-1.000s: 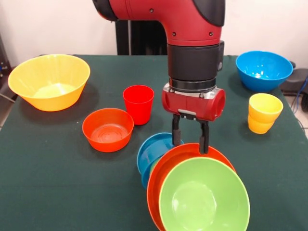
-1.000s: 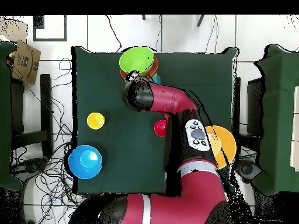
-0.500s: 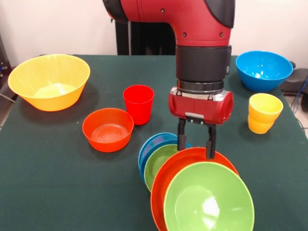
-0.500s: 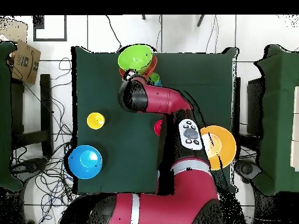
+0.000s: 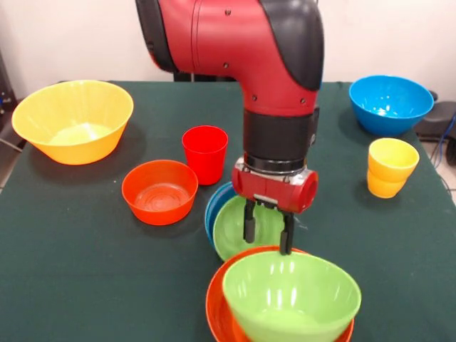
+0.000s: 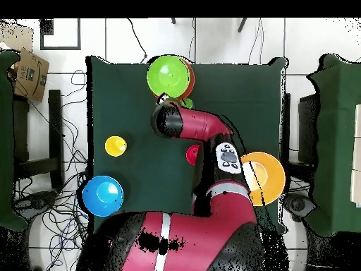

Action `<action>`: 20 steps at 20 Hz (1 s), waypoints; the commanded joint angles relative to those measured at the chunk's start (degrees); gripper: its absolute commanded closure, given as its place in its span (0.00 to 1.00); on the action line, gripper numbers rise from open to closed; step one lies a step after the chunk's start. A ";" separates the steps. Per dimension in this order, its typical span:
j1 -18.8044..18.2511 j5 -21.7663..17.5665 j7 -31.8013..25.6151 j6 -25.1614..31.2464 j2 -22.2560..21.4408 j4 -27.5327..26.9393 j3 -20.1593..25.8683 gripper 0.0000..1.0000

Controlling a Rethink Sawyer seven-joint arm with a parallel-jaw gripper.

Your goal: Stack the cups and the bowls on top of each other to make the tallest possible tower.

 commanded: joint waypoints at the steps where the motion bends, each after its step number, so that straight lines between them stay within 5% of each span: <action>1: 1.76 -0.62 3.72 4.72 3.69 -1.21 -1.18 0.00; 4: 1.70 0.82 2.90 16.16 2.04 2.10 -1.33 0.00; 9: 0.40 1.69 1.56 23.72 0.56 5.75 0.58 0.00; 12: -0.60 2.68 -0.06 34.14 -1.43 7.20 2.22 0.00; 20: -1.20 2.48 -1.59 42.17 -4.48 9.69 3.02 0.00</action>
